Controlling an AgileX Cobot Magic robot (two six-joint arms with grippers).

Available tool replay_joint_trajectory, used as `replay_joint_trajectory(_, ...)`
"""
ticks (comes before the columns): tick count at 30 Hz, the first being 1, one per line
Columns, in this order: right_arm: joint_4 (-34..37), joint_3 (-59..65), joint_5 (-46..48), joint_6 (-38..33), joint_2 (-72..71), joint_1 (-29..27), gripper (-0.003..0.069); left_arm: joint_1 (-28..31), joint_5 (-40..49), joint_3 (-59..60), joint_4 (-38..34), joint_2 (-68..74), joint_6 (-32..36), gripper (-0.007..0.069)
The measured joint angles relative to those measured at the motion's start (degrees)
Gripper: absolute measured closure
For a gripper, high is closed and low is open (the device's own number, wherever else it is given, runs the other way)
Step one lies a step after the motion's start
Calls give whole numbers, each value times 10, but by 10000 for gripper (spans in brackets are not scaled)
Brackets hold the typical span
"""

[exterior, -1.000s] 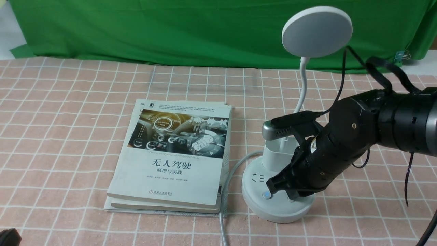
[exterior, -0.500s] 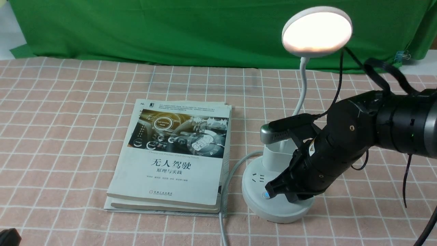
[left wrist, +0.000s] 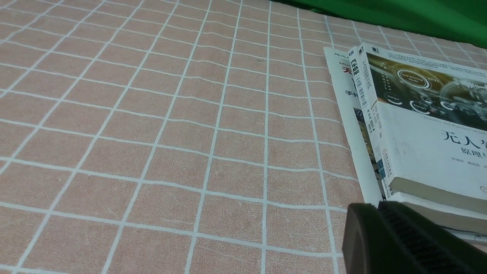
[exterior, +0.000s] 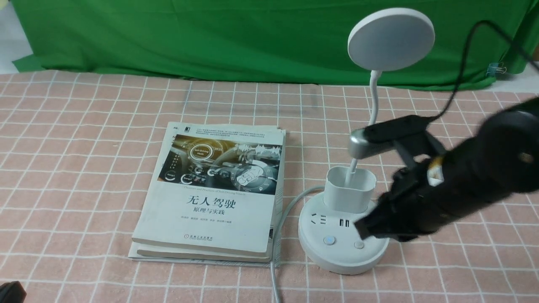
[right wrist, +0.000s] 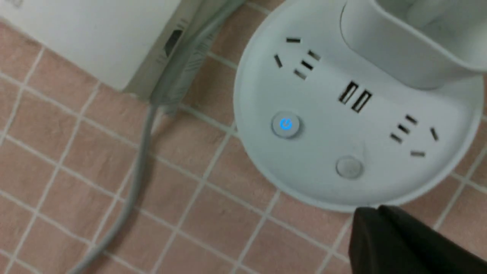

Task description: Turn off the table lamp on the pink coffee tablecloth by hand.

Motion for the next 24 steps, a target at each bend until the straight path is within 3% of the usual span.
replay_joint_trajectory(8,0,56,16,2,-134,3,608,0,0,0,0,0,0,618)
replay_joint_trajectory(19,-38,86,-82,-5,-196,-5,623,0,0,0,0,0,0,618)
replay_joint_trajectory(23,-56,227,-168,-6,-314,-100,623,0,0,0,2,0,0,618)
replay_joint_trajectory(24,-56,235,-172,-6,-320,-100,623,0,0,0,2,0,0,618)
